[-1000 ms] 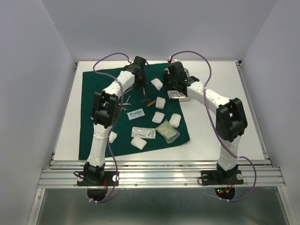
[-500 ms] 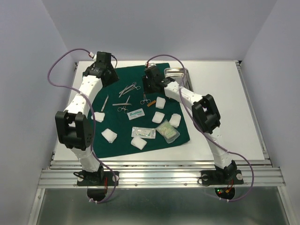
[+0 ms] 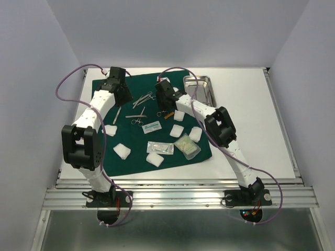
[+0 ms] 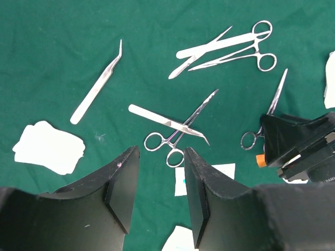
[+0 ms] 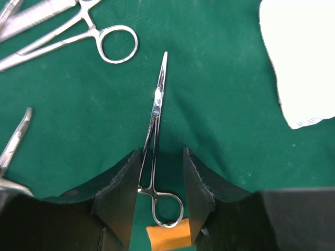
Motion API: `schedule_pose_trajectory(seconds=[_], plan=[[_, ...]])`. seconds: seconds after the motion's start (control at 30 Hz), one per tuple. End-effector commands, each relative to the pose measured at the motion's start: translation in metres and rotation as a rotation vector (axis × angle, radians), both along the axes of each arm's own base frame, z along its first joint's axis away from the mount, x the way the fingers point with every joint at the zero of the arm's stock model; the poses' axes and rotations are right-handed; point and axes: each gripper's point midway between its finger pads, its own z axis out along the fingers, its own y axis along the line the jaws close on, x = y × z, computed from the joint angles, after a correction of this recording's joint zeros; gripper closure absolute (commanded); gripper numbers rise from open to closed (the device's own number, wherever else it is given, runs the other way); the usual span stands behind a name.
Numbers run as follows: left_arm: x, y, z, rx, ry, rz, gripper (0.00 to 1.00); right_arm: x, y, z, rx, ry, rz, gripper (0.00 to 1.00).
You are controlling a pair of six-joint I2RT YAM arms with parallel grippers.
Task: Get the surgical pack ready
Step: Pick up the medical item from the surgical kit.
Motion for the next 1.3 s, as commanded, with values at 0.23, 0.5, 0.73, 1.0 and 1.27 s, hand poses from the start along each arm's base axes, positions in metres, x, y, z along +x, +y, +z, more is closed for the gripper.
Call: schedule_pose_trajectory(seconds=[0.23,0.5,0.73,1.0,1.27], plan=[[-0.004,0.000,0.013,-0.004,-0.054,-0.016,0.50,-0.004,0.009,-0.014,-0.095,-0.036,0.010,0.64],[-0.003,-0.002,0.012,-0.007,-0.051,-0.025,0.50,-0.003,0.015,-0.001,-0.063,-0.049,0.023,0.87],[-0.004,-0.001,0.011,-0.003,-0.047,-0.024,0.50,0.005,0.018,0.044,-0.028,-0.124,0.023,0.99],[-0.001,0.010,0.027,0.028,-0.070,-0.003,0.50,0.011,0.015,0.082,-0.008,-0.205,0.014,0.99],[-0.001,0.011,0.030,0.027,-0.069,-0.003,0.50,0.021,0.009,0.107,0.048,-0.237,-0.010,0.99]])
